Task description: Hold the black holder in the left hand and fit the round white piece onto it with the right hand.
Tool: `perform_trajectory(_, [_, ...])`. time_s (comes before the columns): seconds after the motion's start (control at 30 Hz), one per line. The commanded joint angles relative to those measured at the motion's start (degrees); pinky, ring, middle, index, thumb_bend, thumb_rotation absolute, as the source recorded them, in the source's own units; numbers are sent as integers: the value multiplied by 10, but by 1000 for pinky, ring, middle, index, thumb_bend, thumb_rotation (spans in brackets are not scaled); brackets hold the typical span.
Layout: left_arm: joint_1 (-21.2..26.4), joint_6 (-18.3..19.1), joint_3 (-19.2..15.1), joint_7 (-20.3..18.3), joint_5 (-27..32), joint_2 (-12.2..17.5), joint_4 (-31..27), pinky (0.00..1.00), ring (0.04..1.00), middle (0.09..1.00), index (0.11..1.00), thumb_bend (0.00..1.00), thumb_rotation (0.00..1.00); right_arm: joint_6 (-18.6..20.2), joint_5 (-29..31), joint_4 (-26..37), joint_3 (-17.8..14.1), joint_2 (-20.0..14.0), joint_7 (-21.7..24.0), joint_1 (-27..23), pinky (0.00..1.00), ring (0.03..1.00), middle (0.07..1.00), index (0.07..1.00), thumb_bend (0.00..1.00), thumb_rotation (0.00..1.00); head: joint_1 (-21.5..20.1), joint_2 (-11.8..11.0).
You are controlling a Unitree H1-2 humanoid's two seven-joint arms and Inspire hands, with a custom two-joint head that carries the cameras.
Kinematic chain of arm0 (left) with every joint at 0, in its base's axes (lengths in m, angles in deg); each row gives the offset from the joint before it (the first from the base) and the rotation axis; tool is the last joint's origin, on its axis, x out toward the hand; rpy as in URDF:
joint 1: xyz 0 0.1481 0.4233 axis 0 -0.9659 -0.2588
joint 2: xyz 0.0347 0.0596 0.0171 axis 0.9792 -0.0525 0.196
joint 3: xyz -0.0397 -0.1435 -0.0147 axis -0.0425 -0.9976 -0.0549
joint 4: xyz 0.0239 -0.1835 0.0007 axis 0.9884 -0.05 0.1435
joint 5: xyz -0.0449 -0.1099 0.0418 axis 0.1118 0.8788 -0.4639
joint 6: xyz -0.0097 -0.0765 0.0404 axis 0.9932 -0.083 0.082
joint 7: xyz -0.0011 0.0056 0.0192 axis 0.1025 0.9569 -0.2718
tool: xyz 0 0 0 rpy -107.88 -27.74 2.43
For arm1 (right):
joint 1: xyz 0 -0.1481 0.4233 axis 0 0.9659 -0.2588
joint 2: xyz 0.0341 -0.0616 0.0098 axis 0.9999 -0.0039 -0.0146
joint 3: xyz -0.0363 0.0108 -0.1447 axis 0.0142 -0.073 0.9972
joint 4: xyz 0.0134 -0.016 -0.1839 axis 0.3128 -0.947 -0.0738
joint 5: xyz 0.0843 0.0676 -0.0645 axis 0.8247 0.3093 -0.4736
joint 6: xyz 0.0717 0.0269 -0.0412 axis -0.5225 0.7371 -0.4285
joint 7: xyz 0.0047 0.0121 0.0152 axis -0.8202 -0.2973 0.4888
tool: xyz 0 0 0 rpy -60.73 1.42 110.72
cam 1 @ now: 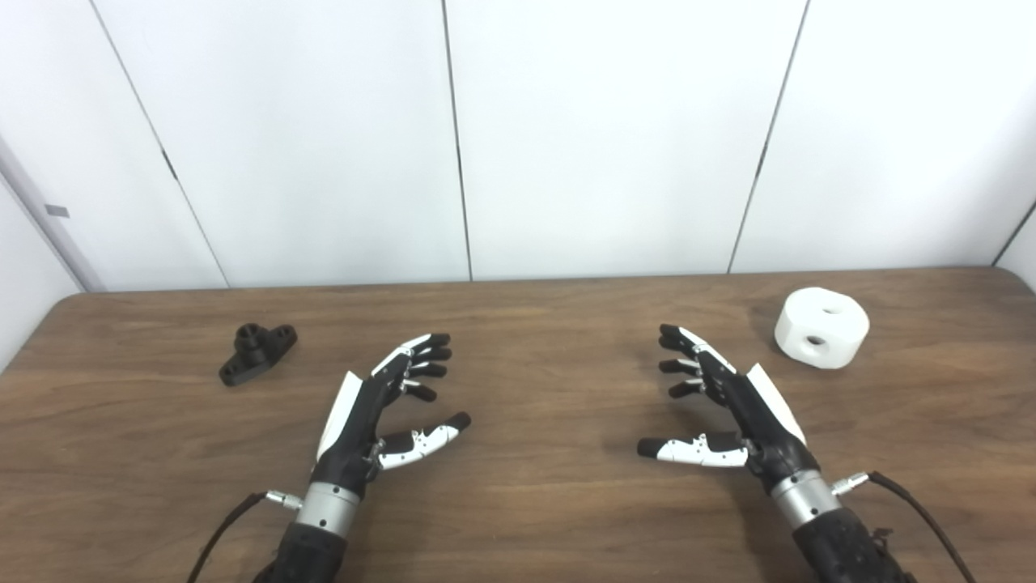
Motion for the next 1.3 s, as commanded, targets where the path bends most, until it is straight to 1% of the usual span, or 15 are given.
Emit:
perform_trajectory(0.0, [-13,-27,2,3,-4,6,8,594,741,786,814,613,21,-20,5,14,-4,0,-9,-12,658,798,889,902,718,268,1,0])
perform_trajectory(0.17, [-14,-25,1,2,-6,9,6,578,746,790,802,604,39,-14,4,18,-6,3,-11,-13,651,796,884,899,721,273,-3,3])
perform_trajectory(0.33, [-11,-27,2,-3,-4,12,8,602,741,790,798,602,34,-15,5,18,-9,5,-13,-13,662,794,885,895,713,249,3,3])
perform_trajectory(0.4, [-10,-32,2,0,-7,10,12,599,740,789,795,604,32,-16,5,19,-10,3,-13,-11,662,793,884,894,710,252,27,1])
perform_trajectory(0.47, [-9,-35,4,3,-10,6,16,596,738,788,793,608,42,-21,9,17,-14,0,-12,-10,658,794,881,892,710,262,81,-6])
perform_trajectory(0.5, [-8,-39,6,3,-11,3,22,599,739,789,793,610,50,-23,13,16,-16,-2,-11,-10,657,793,879,891,709,261,95,-8])
perform_trajectory(0.57, [-6,-38,10,7,-17,-5,28,601,743,796,796,615,83,-26,26,15,-23,-7,-6,-8,656,789,875,889,702,240,145,-17])
perform_trajectory(0.67, [-4,-30,19,16,-33,-20,31,608,751,801,787,620,80,-33,45,14,-32,-14,-1,-5,682,795,876,895,675,180,184,-35])
perform_trajectory(0.73, [-1,-31,23,23,-46,-27,39,608,755,805,787,618,79,-10,49,28,-36,-17,3,2,701,801,887,903,659,154,197,-43])
perform_trajectory(0.8, [0,-29,27,28,-53,-32,46,590,748,799,784,626,80,10,54,42,-39,-19,9,7,717,806,898,910,636,101,203,-44])
perform_trajectory(0.87, [0,-17,29,27,-57,-35,41,596,748,799,784,628,112,35,58,63,-41,-19,14,12,717,811,897,917,617,33,202,-39])
perform_trajectory(0.9, [-1,-13,30,27,-60,-35,39,599,749,800,785,626,122,38,60,68,-42,-19,15,13,717,814,896,919,613,16,202,-39])
perform_trajectory(1.03, [-2,-11,32,34,-69,-41,34,604,740,786,775,626,109,39,67,75,-44,-21,19,15,722,823,896,920,604,0,204,-36])
perform_trajectory(1.17, [-1,-14,31,39,-69,-45,38,627,743,784,768,634,103,57,72,91,-47,-21,23,16,734,828,902,918,601,0,210,-35])
perform_trajectory(1.27, [-1,-13,29,42,-69,-46,34,606,735,776,759,638,97,64,72,96,-48,-22,25,15,716,825,903,920,605,0,212,-33])
